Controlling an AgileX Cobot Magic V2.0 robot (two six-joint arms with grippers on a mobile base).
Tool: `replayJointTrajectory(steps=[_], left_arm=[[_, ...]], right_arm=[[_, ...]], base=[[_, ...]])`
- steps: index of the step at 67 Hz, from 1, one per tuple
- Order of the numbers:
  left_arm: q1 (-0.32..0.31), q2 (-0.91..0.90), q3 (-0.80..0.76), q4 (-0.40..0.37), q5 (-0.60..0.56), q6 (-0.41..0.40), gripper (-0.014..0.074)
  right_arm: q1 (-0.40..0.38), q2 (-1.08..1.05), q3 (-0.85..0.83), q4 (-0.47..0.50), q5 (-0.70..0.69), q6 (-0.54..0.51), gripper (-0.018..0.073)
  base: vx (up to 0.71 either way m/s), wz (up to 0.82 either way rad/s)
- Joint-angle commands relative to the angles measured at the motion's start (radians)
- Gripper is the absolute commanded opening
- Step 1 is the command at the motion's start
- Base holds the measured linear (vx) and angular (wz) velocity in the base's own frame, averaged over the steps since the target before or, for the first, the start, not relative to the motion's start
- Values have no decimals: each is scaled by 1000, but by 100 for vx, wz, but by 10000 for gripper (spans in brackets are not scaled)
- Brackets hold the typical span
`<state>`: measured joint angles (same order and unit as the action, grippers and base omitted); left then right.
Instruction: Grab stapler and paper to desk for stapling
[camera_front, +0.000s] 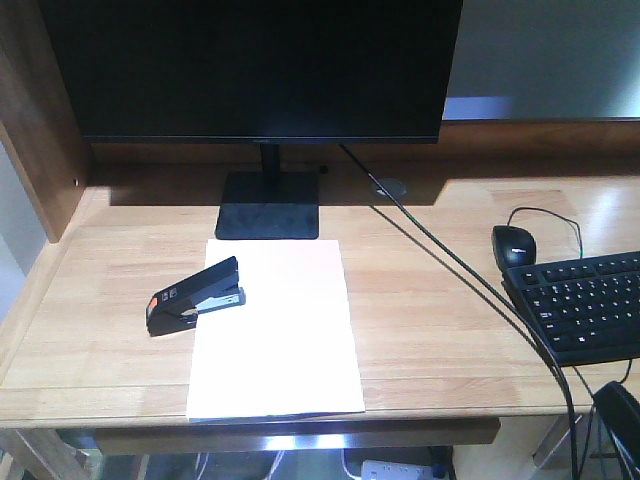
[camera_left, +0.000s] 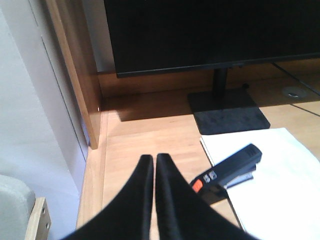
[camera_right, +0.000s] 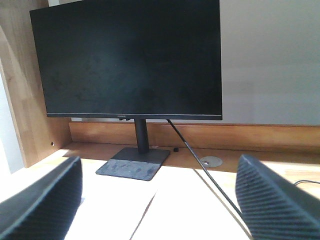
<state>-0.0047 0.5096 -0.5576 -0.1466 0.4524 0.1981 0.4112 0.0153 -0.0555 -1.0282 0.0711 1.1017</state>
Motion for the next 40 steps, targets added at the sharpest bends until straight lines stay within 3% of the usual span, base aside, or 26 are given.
replayJointTrajectory(steps=[1,17,40], left_arm=[[-6,-139,76,-9,-87,7,-7],[-6,-449,244,-19,-69,-8,-7],[-6,-516,268,-17,-47,-8,-7]], right_arm=[[-3,9,-29,-18,-31,-2,580],[-3,9,-29,-18,-31,-2,580],[-3,9,-29,-18,-31,-2,580]], base=[[0,0],[0,0],[0,0]])
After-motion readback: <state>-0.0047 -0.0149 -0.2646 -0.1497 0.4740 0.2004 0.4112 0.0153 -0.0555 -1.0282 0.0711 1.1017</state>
